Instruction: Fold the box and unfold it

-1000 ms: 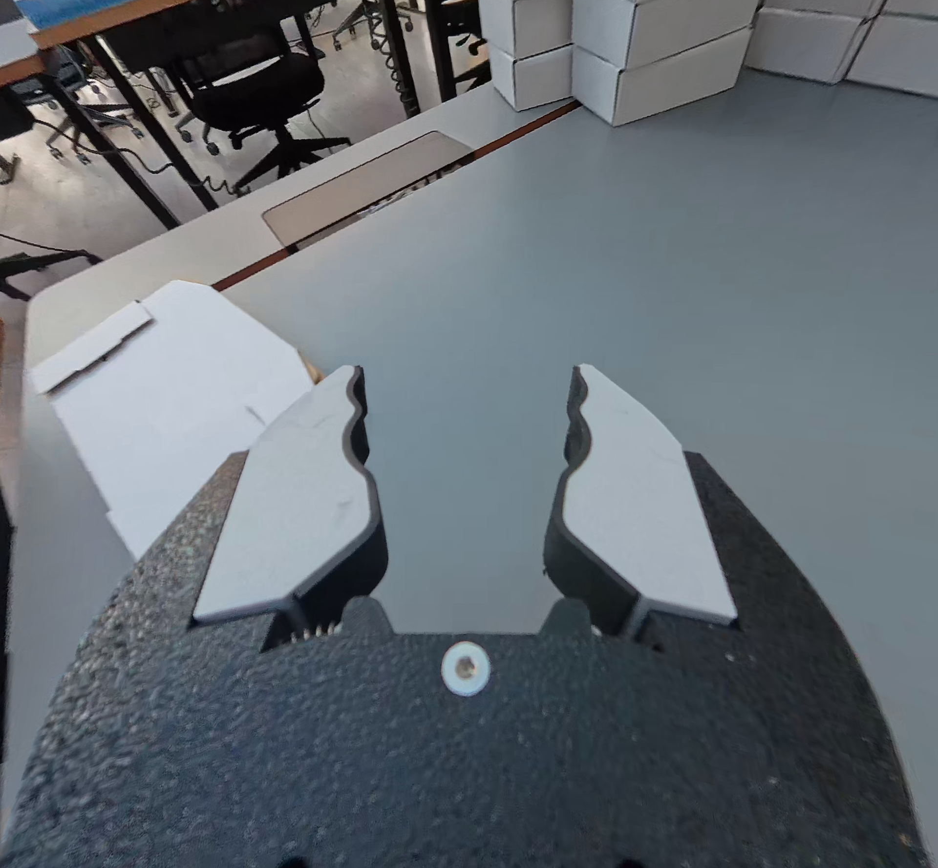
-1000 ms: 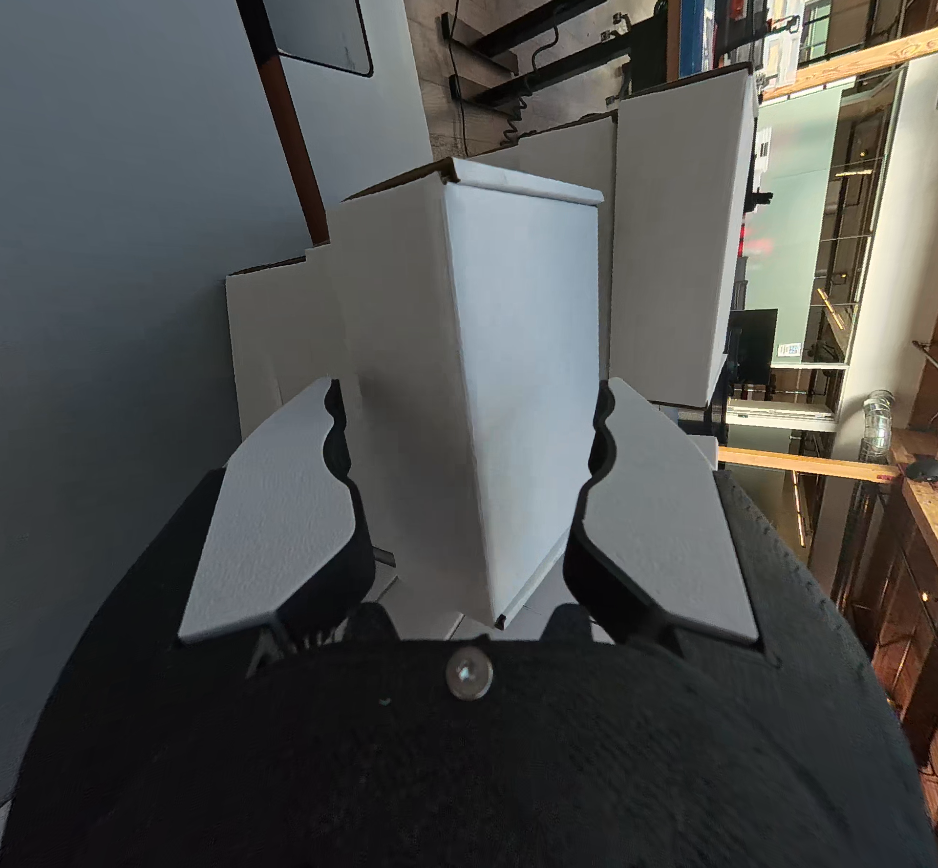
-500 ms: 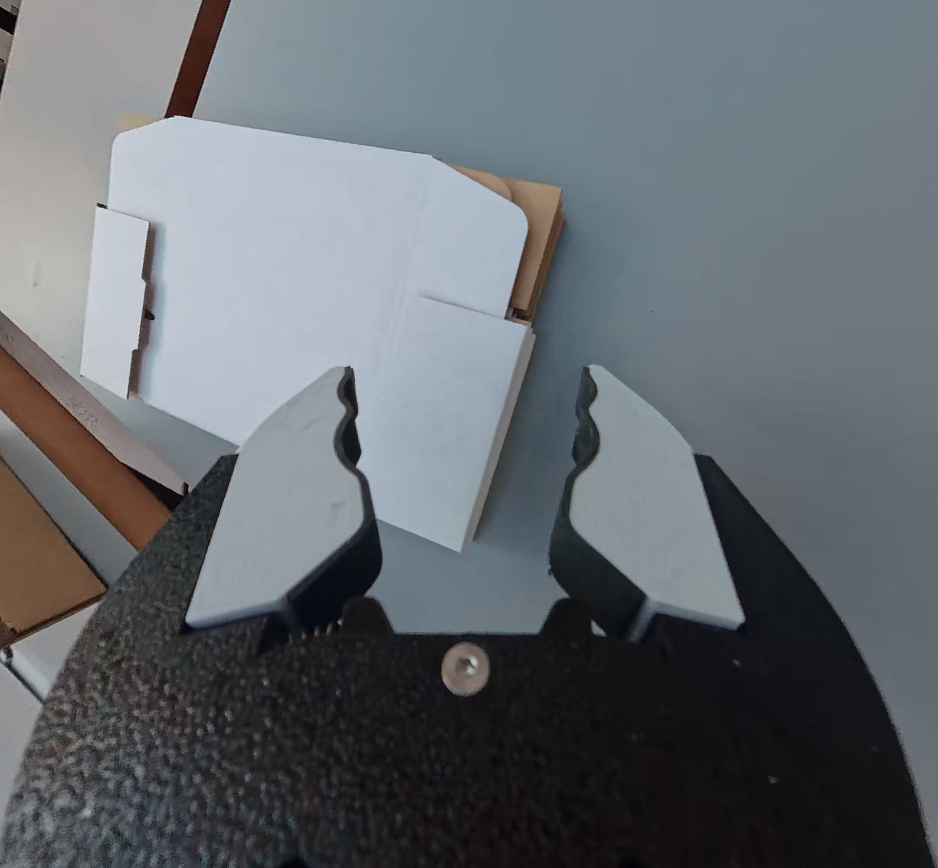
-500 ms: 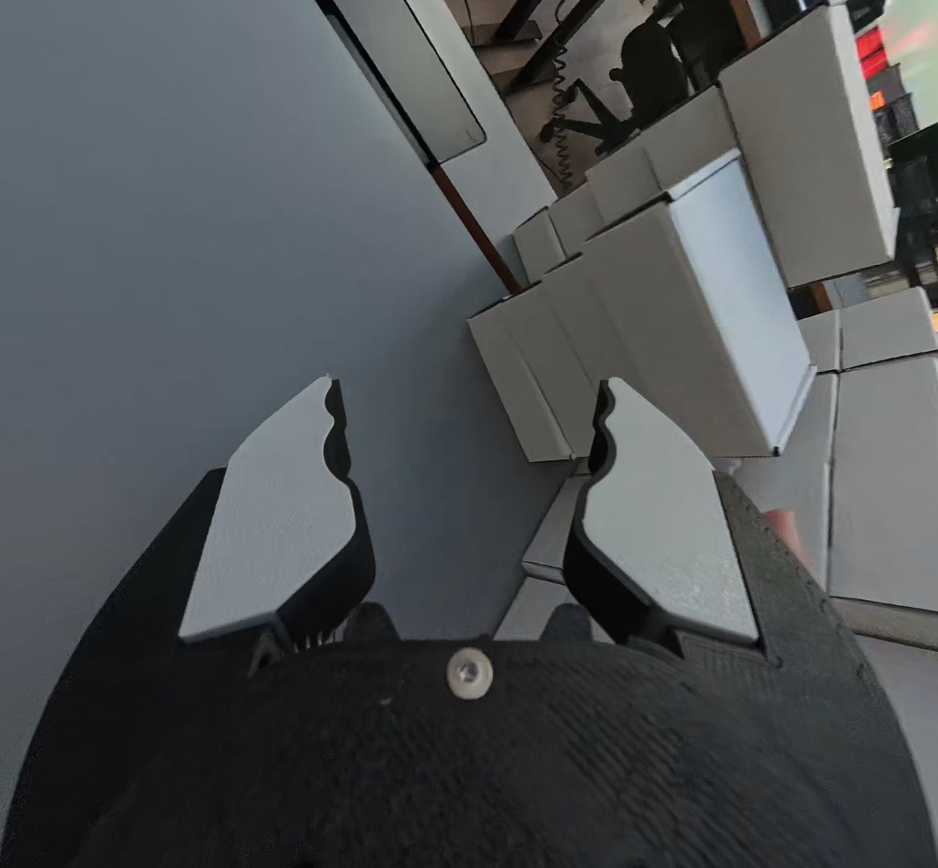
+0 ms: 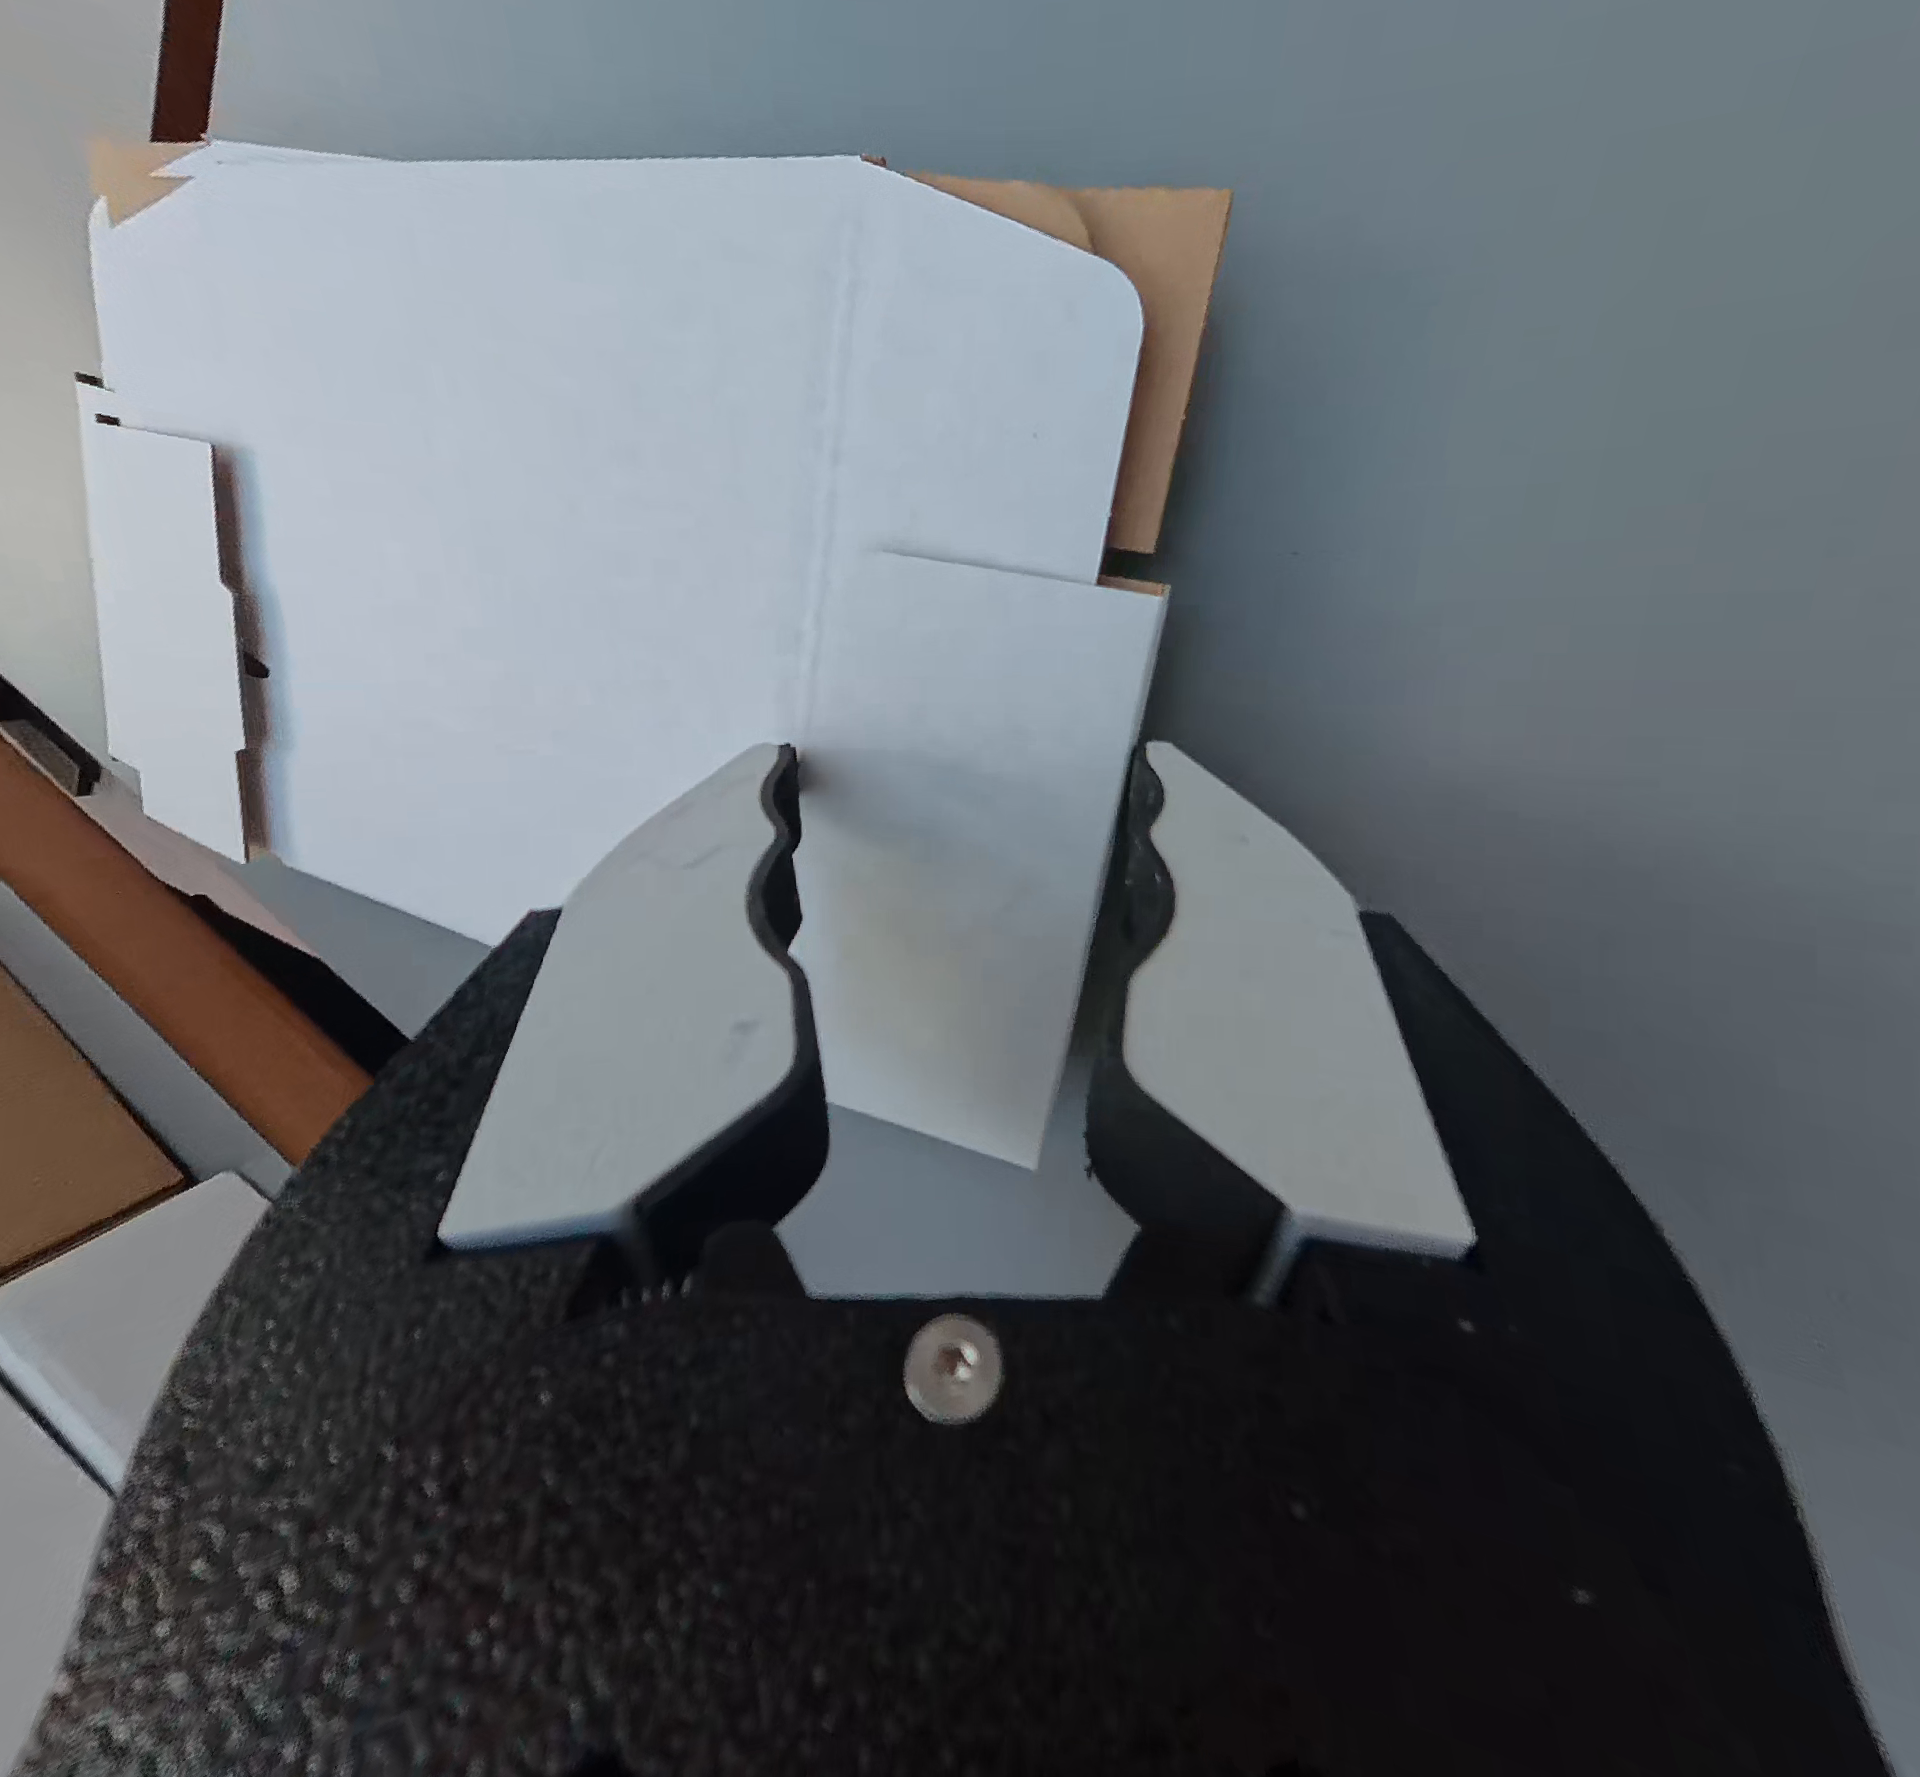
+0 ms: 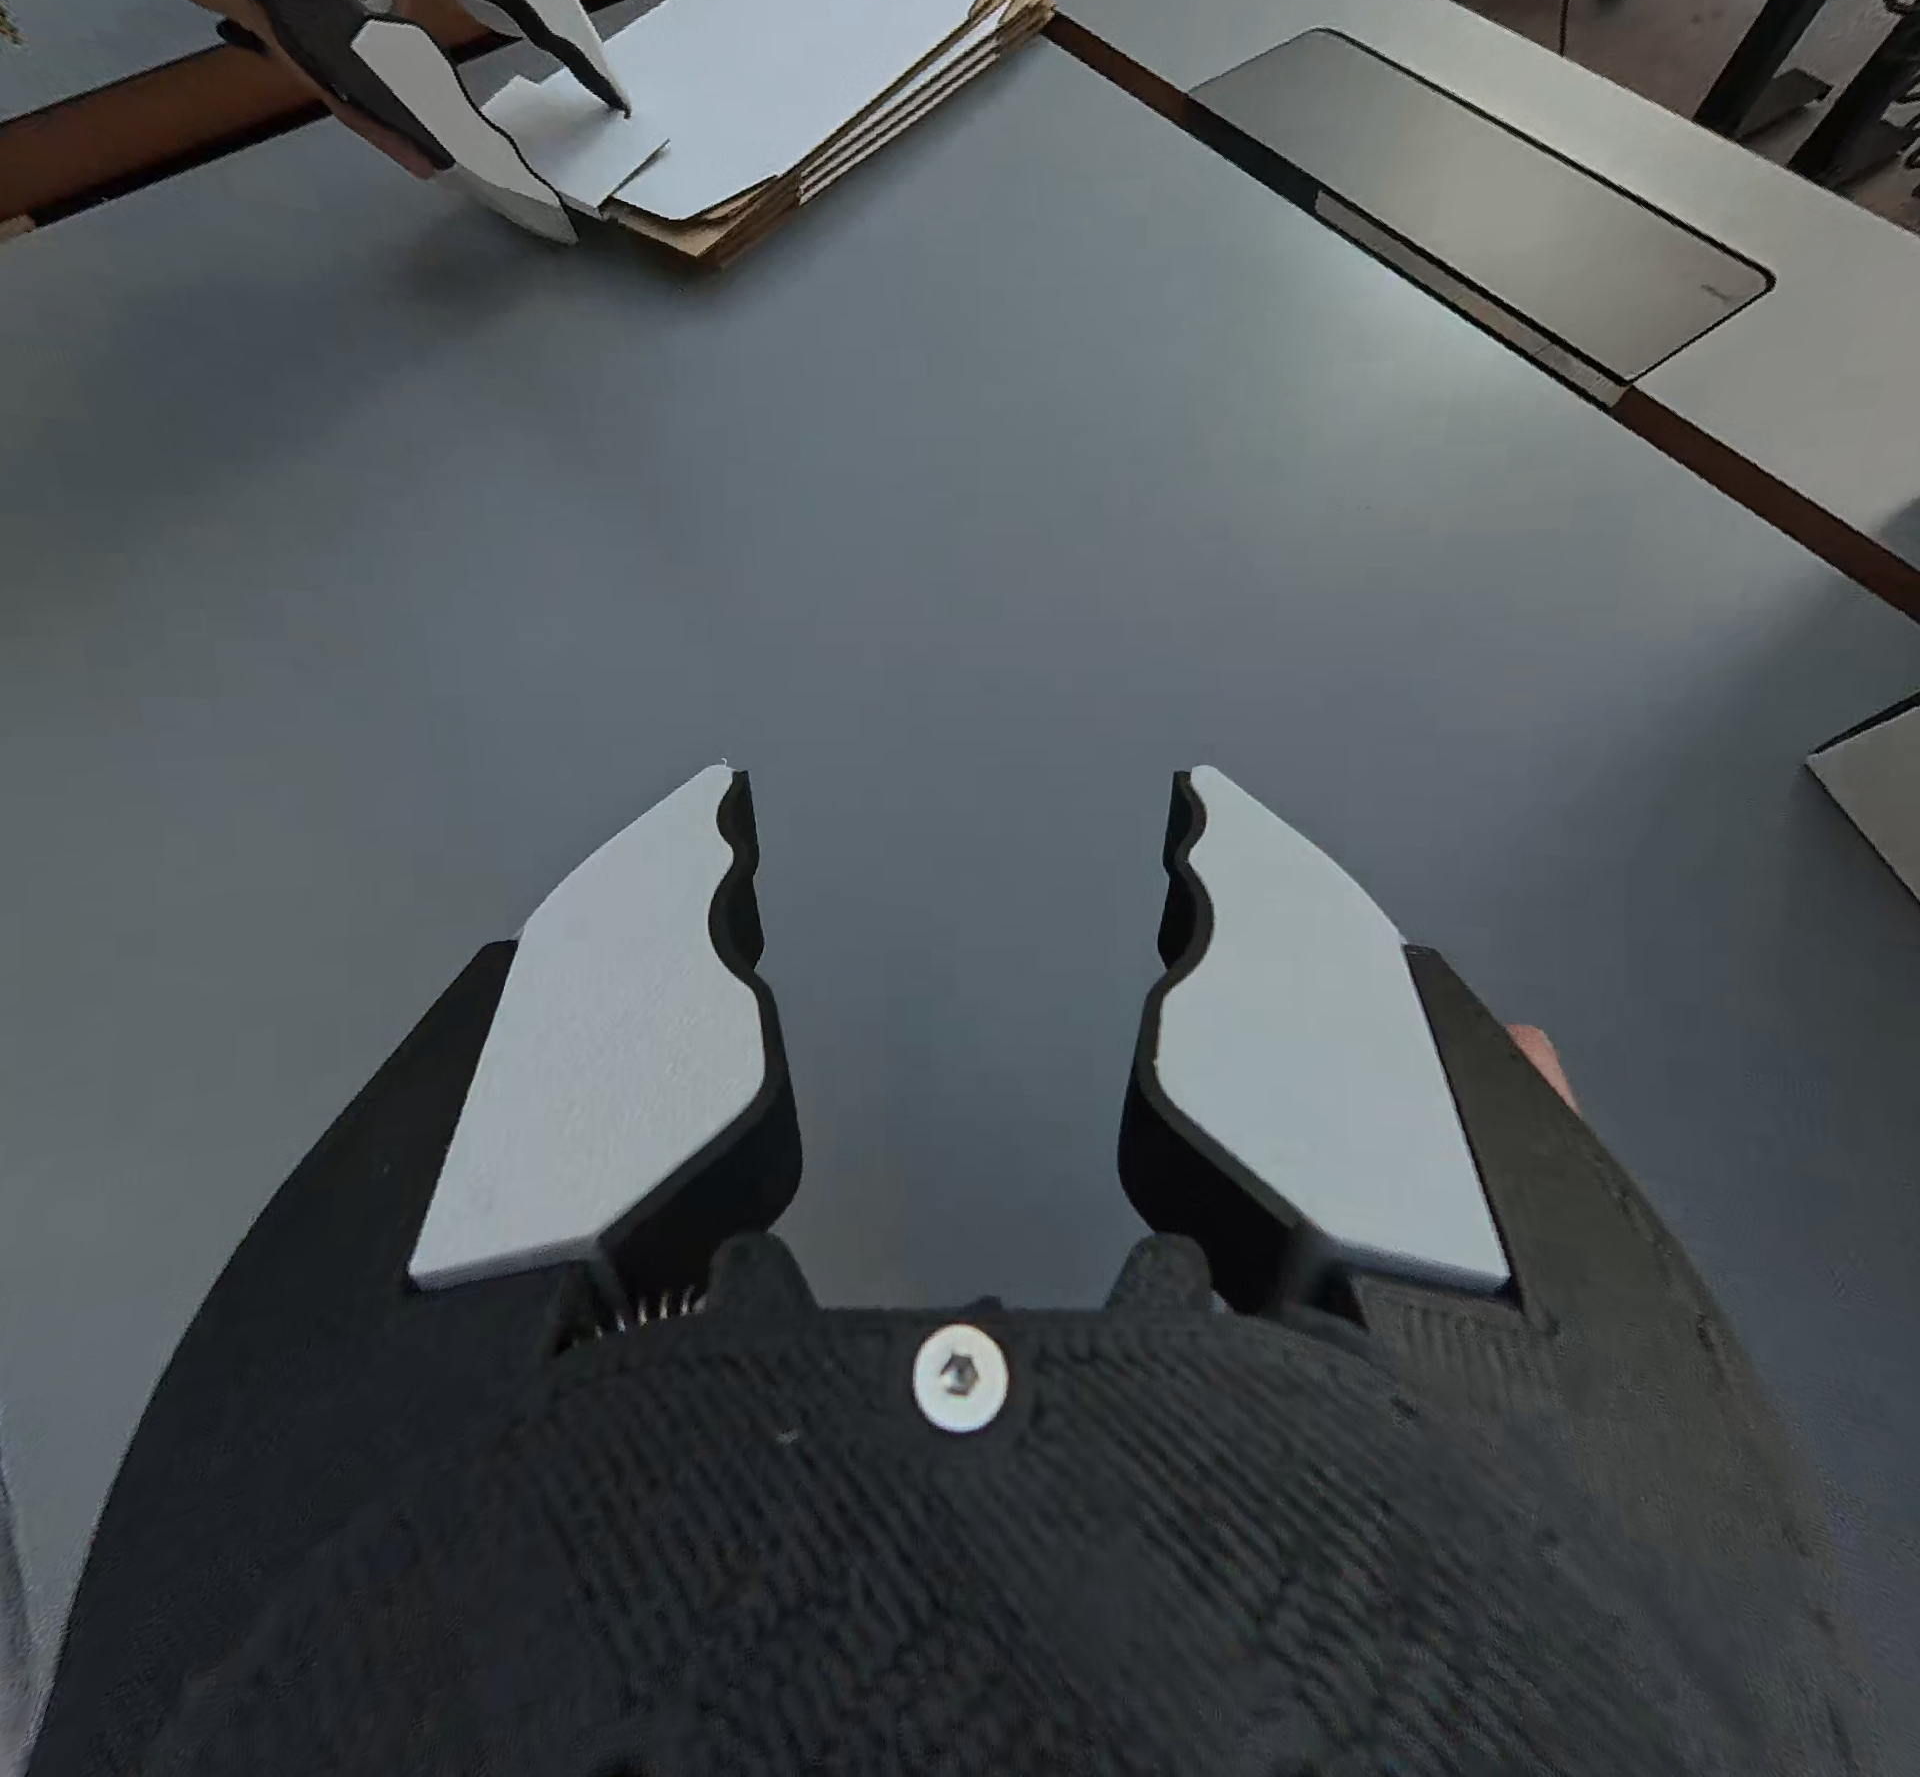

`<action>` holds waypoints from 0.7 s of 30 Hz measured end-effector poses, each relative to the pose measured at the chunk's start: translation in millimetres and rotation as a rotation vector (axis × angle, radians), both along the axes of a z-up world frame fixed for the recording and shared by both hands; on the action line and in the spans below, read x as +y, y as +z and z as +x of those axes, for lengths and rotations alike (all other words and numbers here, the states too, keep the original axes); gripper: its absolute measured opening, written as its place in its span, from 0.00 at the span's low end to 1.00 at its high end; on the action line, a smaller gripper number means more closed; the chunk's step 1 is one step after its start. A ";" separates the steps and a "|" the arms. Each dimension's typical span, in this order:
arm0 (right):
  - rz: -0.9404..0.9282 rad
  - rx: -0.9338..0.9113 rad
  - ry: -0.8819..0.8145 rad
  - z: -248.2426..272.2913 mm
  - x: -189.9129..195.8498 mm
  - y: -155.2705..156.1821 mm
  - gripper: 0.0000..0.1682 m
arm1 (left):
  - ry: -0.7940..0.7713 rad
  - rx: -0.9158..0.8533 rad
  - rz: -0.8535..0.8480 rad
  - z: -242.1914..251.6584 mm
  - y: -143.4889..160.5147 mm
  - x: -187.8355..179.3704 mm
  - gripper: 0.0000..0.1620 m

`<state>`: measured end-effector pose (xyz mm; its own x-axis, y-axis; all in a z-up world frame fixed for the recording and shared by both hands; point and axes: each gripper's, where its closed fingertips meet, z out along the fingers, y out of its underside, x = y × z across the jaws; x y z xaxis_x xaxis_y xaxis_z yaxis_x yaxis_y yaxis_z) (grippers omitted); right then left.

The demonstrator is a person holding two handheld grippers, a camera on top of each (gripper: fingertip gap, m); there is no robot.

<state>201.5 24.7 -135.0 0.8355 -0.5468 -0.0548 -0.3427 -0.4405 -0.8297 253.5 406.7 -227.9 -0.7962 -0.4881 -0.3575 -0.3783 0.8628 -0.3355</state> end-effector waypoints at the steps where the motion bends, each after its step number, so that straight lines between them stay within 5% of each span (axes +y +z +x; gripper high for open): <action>1: -0.013 -0.005 0.018 -0.3 3.3 -3.3 0.45 | -0.003 -0.035 0.038 -0.3 1.9 0.3 0.37; 9: 0.016 -0.021 0.075 3.5 15.7 -9.8 0.46 | -0.127 -0.631 0.572 2.0 22.7 -10.1 0.12; 13: 0.046 0.003 0.088 3.6 18.7 -12.1 0.46 | -0.078 -0.795 0.673 -1.3 22.0 -8.9 0.05; 17: 0.044 -0.019 0.079 4.5 14.5 -10.6 0.46 | -0.019 -0.991 0.673 -11.0 80.3 -28.2 0.04; 21: 0.108 -0.078 0.024 8.2 8.3 4.4 0.45 | -0.135 -1.136 0.580 -33.2 138.3 -97.0 0.03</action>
<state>209.7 33.0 -130.6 0.8525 -0.5206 -0.0468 -0.2659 -0.3549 -0.8963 220.3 309.7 -89.6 0.0634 0.0266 -0.9976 -0.0271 0.9993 0.0249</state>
